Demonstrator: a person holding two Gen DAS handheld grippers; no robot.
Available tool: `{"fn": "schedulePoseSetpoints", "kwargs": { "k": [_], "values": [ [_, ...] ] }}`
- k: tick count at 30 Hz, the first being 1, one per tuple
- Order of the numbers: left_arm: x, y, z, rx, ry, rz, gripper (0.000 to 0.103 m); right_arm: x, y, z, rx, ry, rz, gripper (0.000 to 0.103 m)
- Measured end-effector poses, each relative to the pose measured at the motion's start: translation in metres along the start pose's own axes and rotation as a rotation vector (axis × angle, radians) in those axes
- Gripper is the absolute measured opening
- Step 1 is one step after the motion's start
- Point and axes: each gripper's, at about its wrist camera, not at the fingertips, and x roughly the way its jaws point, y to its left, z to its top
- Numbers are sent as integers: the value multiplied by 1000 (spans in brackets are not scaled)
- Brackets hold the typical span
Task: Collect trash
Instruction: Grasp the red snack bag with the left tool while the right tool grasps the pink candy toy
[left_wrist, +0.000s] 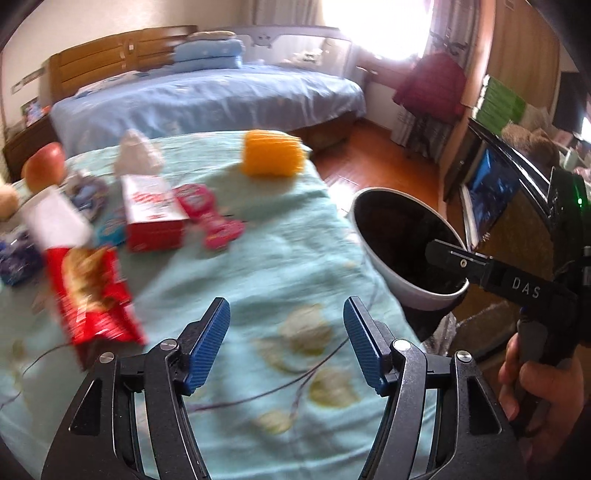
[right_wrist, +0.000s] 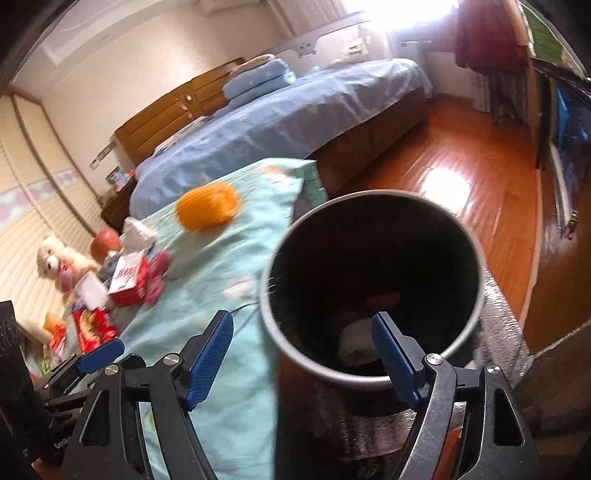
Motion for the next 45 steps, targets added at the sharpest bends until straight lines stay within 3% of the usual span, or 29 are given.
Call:
{"fn": "schedulePoseSetpoints", "kwargs": {
  "k": [14, 22, 45],
  "values": [
    [-52, 69, -41, -157, -55, 107, 65, 12, 74, -24, -127, 31, 67, 79],
    [-55, 100, -51, -233, -37, 151, 69, 22, 106, -31, -197, 59, 106, 79],
    [-25, 134, -19, -305, -1, 130, 69, 90, 151, 0, -302, 126, 123, 77]
  ]
}}
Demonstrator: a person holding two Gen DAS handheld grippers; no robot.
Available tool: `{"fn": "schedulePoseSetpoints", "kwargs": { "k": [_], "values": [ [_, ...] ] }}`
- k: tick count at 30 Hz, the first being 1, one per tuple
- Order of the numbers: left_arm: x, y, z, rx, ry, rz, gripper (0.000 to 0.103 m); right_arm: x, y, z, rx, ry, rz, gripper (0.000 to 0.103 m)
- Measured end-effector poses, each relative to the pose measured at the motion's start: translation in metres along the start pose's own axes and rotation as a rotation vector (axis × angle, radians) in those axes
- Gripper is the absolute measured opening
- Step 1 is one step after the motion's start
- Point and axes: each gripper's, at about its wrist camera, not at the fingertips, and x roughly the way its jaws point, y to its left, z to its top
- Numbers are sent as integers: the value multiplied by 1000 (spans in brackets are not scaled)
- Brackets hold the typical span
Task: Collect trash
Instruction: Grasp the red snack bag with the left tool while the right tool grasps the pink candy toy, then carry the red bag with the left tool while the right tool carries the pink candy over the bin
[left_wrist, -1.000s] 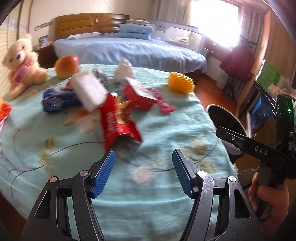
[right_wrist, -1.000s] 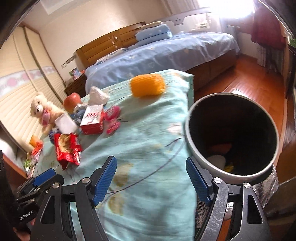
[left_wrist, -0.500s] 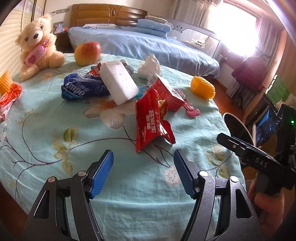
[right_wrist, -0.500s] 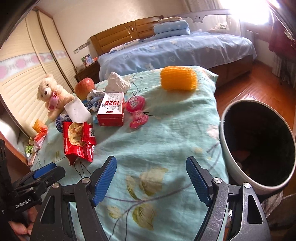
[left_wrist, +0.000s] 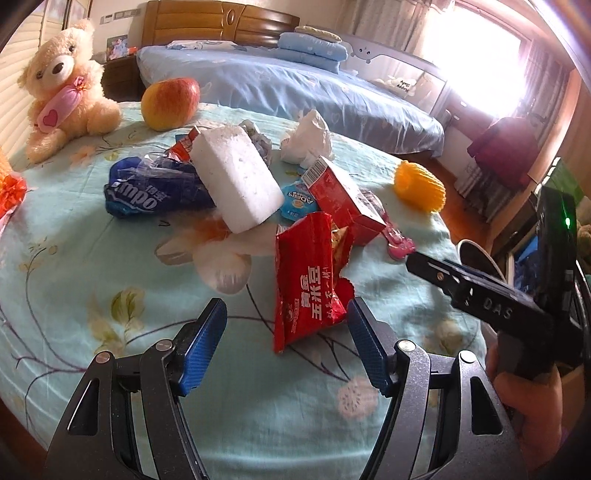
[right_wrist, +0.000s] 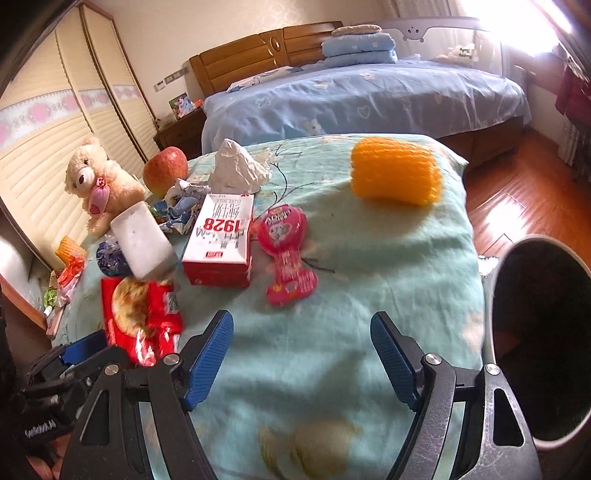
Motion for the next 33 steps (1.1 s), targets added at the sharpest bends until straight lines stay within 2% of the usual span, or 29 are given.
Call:
{"fn": "schedulePoseSetpoints", "kwargs": {
  "k": [6, 8, 10, 11, 12, 13, 15, 18, 33],
  "values": [
    [15, 1, 3, 1, 20, -9, 68, 23, 8, 17, -44, 21, -18, 62],
    [19, 2, 4, 4, 24, -17, 63, 33, 9, 20, -55, 38, -32, 57],
    [23, 3, 3, 0, 37, -32, 54, 36, 11, 20, -68, 35, -50, 53],
    [24, 2, 3, 1, 33, -29, 53, 36, 12, 20, -76, 36, -62, 45],
    [23, 2, 3, 5, 29, -28, 48, 36, 13, 20, -80, 36, -73, 36],
    [24, 1, 3, 9, 29, -30, 39, 36, 12, 19, -80, 35, -84, 35],
    [23, 1, 4, 10, 32, -37, 37, 33, 10, 18, -73, 34, -78, 35],
    [21, 2, 3, 7, 38, -54, 27, 27, 7, 16, -60, 23, -78, 35],
    [4, -27, -5, 63, 33, -130, 24, -34, -24, -27, 83, -43, -45, 34]
  ]
}}
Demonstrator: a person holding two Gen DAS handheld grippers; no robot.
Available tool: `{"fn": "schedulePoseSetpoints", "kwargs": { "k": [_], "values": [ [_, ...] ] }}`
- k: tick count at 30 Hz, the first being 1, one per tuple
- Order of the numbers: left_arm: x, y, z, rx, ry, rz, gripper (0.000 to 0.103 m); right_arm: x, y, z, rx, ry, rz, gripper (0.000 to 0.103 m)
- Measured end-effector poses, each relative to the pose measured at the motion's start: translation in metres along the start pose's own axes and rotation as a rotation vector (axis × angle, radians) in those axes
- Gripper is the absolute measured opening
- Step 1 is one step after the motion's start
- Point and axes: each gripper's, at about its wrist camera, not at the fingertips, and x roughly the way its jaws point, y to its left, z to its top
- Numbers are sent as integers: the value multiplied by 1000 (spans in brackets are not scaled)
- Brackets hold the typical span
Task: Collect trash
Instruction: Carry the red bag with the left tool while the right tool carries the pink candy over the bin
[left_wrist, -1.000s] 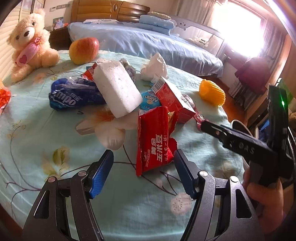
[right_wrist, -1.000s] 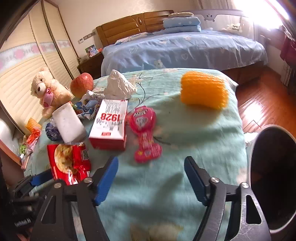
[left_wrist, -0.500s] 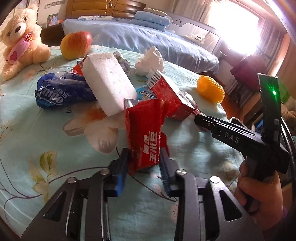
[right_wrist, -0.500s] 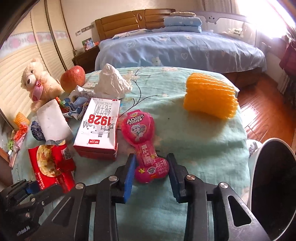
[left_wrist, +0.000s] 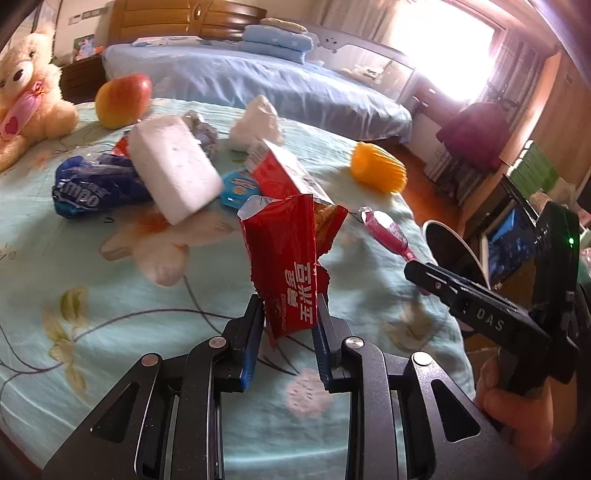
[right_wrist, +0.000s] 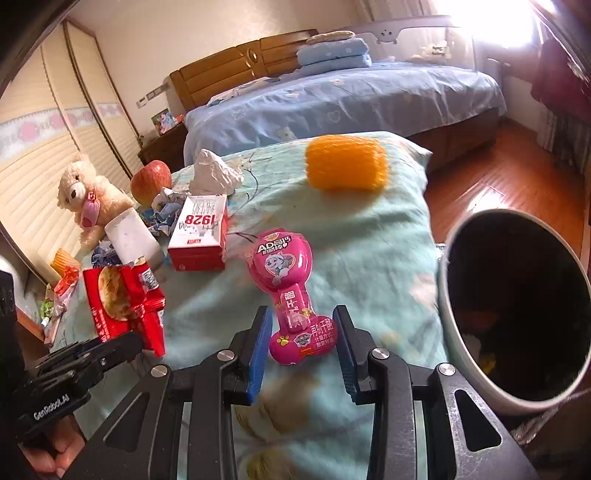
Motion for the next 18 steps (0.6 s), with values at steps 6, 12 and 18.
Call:
{"fn": "schedulePoseSetpoints", "kwargs": {
  "k": [6, 12, 18],
  "values": [
    [0, -11, -2, 20, 8, -12, 24, -17, -10, -10, 37, -18, 7, 34],
    [-3, -21, -4, 36, 3, -4, 24, -28, -13, -16, 45, -36, 27, 34],
    [-4, -27, -7, 48, 11, -8, 24, -40, -19, -18, 56, -56, 28, 34]
  ]
}}
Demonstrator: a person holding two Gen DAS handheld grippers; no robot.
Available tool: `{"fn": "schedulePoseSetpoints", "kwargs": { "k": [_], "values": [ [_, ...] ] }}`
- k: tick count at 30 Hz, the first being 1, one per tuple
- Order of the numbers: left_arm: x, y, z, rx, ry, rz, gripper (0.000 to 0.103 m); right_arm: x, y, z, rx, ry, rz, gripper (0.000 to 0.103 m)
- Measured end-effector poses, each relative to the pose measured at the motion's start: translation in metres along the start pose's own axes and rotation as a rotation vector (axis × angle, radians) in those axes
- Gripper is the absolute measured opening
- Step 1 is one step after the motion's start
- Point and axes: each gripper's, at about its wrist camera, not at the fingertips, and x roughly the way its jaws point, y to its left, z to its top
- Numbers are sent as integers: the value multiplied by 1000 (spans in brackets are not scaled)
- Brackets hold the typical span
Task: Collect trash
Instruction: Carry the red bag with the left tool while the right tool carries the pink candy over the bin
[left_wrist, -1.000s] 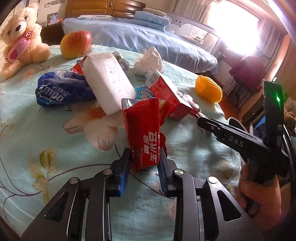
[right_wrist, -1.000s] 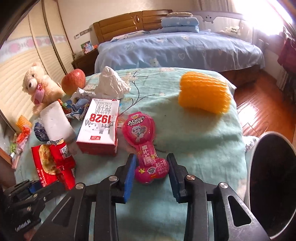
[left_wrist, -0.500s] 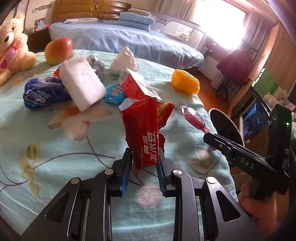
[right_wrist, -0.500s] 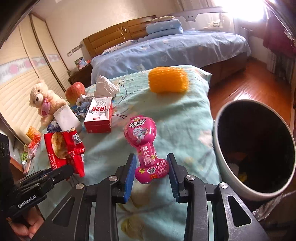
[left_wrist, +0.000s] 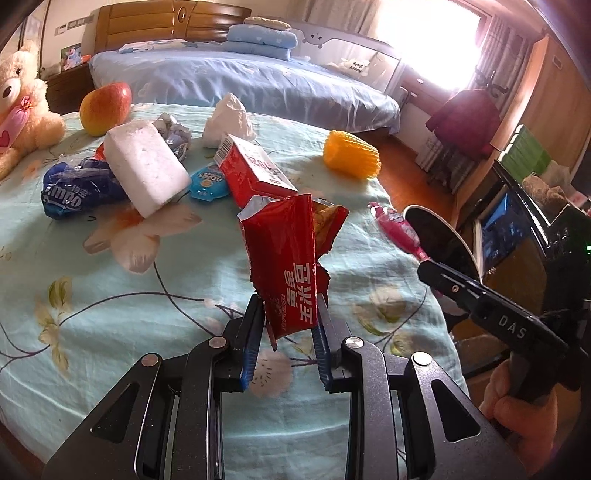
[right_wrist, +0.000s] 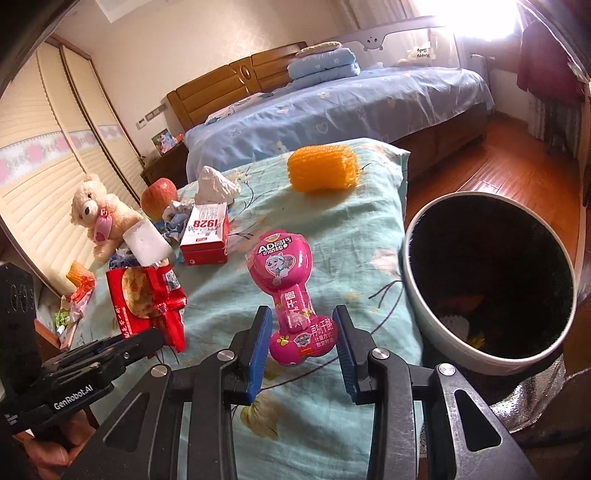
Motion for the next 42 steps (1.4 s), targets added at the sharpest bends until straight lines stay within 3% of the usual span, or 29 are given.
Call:
{"fn": "schedulePoseSetpoints", "kwargs": {
  "k": [23, 42],
  "values": [
    [24, -61, 8, 129, 50, -86, 24, -45, -46, -4, 72, -71, -106, 34],
    [50, -116, 25, 226, 90, -144, 24, -48, -92, 0, 100, -80, -223, 35]
  ]
}}
